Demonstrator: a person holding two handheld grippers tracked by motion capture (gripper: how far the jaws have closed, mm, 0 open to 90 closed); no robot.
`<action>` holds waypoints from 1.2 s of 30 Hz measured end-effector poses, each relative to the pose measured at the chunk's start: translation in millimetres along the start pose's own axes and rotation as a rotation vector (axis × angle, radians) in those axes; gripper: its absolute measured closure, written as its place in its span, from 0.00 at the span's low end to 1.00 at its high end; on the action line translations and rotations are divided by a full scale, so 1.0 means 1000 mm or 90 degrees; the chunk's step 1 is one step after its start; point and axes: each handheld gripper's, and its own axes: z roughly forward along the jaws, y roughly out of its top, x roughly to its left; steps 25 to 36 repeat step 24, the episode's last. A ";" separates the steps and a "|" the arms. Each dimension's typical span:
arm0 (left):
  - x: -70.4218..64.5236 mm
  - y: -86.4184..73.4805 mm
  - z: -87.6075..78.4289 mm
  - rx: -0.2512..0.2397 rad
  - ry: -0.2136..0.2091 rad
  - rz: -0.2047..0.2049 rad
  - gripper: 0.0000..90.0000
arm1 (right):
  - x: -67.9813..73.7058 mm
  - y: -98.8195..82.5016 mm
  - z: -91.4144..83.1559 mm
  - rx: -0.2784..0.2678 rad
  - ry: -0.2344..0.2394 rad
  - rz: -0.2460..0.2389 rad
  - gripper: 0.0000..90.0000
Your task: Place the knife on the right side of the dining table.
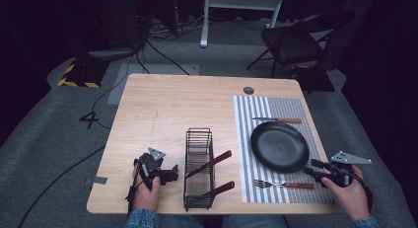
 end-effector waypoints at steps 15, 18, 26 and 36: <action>0.000 0.000 0.000 0.000 0.000 0.000 0.00 | -0.003 -0.025 0.007 0.011 -0.035 -0.043 0.47; 0.000 0.000 0.000 0.000 0.000 0.000 0.00 | 0.002 -0.024 0.009 0.022 -0.046 -0.079 0.43; 0.000 0.000 0.000 0.000 0.000 0.000 0.00 | 0.002 -0.024 0.009 0.022 -0.045 -0.077 0.43; 0.000 0.000 0.000 0.000 0.000 0.000 0.00 | 0.002 -0.024 0.009 0.022 -0.045 -0.077 0.43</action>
